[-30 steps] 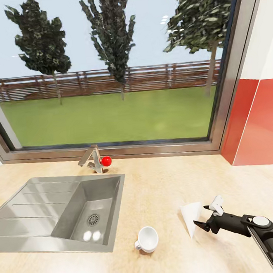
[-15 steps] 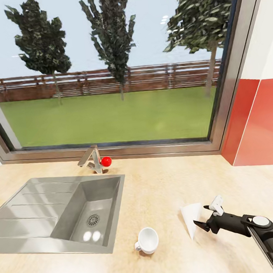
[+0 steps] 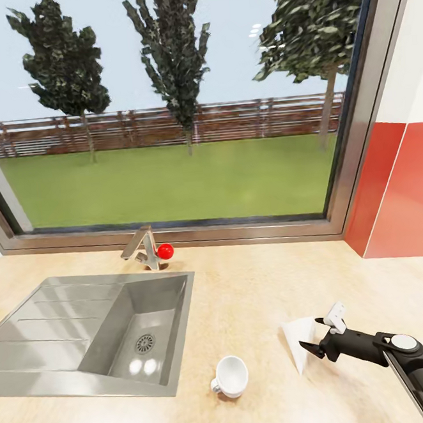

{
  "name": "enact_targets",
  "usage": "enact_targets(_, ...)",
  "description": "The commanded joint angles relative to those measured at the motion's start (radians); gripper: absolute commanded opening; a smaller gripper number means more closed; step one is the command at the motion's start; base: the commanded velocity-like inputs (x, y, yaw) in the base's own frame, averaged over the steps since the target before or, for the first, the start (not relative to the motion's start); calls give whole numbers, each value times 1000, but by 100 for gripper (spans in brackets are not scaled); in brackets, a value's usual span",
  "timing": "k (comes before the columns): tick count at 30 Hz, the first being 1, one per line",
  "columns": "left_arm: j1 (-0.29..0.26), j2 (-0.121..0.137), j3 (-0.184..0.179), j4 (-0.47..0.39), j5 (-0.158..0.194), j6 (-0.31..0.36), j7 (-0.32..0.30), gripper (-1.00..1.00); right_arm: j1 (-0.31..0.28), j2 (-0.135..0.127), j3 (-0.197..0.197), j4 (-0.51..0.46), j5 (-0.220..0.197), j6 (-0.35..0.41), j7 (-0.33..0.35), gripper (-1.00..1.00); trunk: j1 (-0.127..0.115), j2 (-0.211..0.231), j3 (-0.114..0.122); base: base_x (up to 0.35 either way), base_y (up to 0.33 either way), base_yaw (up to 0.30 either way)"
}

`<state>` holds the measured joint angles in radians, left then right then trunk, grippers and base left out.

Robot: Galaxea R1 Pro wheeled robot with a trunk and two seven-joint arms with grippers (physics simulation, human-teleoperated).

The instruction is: Set up a coffee station on the kitchen countertop: keep the coffee maker on the countertop, move the bottle of coffee from the kitchen shelf to the counter next to the coffee maker, place a paper coffee filter on top of the coffee maker, put the saucer next to the coffee maker with the coffee cup on the saucer, and place the electric kettle next to the coffee maker.

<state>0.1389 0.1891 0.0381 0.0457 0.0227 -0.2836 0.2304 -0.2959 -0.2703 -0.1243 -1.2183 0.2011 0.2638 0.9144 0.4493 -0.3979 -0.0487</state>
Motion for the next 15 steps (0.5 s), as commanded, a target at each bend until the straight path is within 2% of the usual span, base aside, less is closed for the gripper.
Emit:
enact_targets(1, -1, 0, 3, 2, 2, -6, 0, 100, -1, 0, -2, -1, 5, 6, 6, 100, 1, -2, -2, 0, 0, 0)
enact_targets(15, 0, 1, 3, 2, 2, -6, -1, 100, -1, 2, 1, 2, 4, 5, 7, 100, 1, -2, -2, 18, 13, 0)
